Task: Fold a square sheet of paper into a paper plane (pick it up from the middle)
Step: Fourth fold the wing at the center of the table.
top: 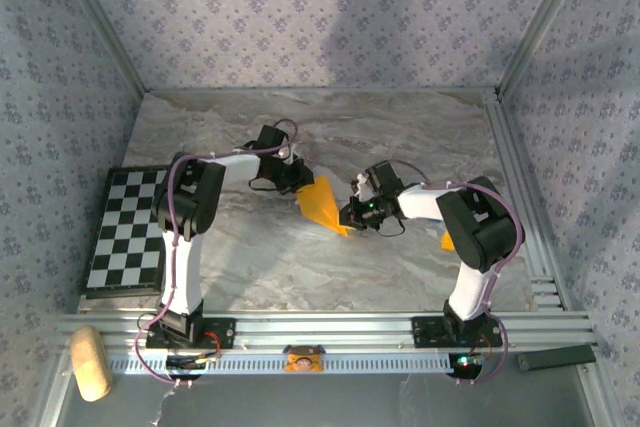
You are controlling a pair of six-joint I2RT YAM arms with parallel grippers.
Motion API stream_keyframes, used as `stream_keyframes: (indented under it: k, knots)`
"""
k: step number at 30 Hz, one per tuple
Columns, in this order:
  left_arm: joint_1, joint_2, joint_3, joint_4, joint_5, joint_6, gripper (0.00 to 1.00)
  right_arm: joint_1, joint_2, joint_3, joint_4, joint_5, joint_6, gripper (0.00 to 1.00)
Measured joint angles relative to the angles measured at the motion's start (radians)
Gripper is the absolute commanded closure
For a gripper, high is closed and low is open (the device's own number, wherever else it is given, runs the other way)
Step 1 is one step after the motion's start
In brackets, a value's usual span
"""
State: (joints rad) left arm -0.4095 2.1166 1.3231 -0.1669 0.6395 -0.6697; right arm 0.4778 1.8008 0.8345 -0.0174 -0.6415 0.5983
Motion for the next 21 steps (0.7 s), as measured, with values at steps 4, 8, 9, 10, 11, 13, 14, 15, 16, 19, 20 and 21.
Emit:
stream_keyframes:
  k: [4,8,9,10,11,13,14,15,16,19,20,21]
  knots:
    - [0.022,0.001,0.014,-0.008,-0.011,0.005,0.84,0.0,0.0,0.0,0.0,0.001,0.0,1.0]
    - [0.041,0.022,0.069,-0.052,-0.05,0.019,0.83,0.0,0.0,0.0,-0.001,0.001,0.0,1.0]
    - [0.044,0.026,0.078,-0.057,-0.06,0.02,0.84,0.001,0.0,0.0,-0.001,0.001,0.0,1.0]
    - [0.047,0.027,0.082,-0.059,-0.064,0.02,0.84,0.0,0.0,0.0,-0.001,0.001,0.0,1.0]
    - [0.048,0.027,0.082,-0.059,-0.068,0.019,0.84,0.0,0.0,0.001,-0.002,0.001,0.0,1.0]
    - [0.047,0.027,0.082,-0.059,-0.072,0.018,0.82,0.001,0.0,0.002,-0.005,0.002,0.0,1.0]
    - [0.045,0.025,0.081,-0.059,-0.075,0.018,0.81,0.001,0.0,0.002,-0.006,0.002,0.0,1.0]
    - [0.043,0.022,0.08,-0.058,-0.08,0.018,0.8,0.001,0.0,0.004,-0.009,0.002,0.0,1.0]
    - [0.039,0.016,0.076,-0.057,-0.092,0.019,0.79,0.001,0.0,0.006,-0.013,0.002,0.0,1.0]
    - [0.034,-0.021,0.049,-0.056,-0.15,0.024,0.74,0.001,0.0,0.009,-0.021,0.002,0.0,1.0]
    - [0.035,-0.037,0.039,-0.058,-0.167,0.023,0.74,0.001,0.0,0.009,-0.022,0.002,0.0,1.0]
    - [0.034,-0.055,0.028,-0.06,-0.184,0.023,0.74,0.001,0.0,0.01,-0.025,0.002,0.0,1.0]
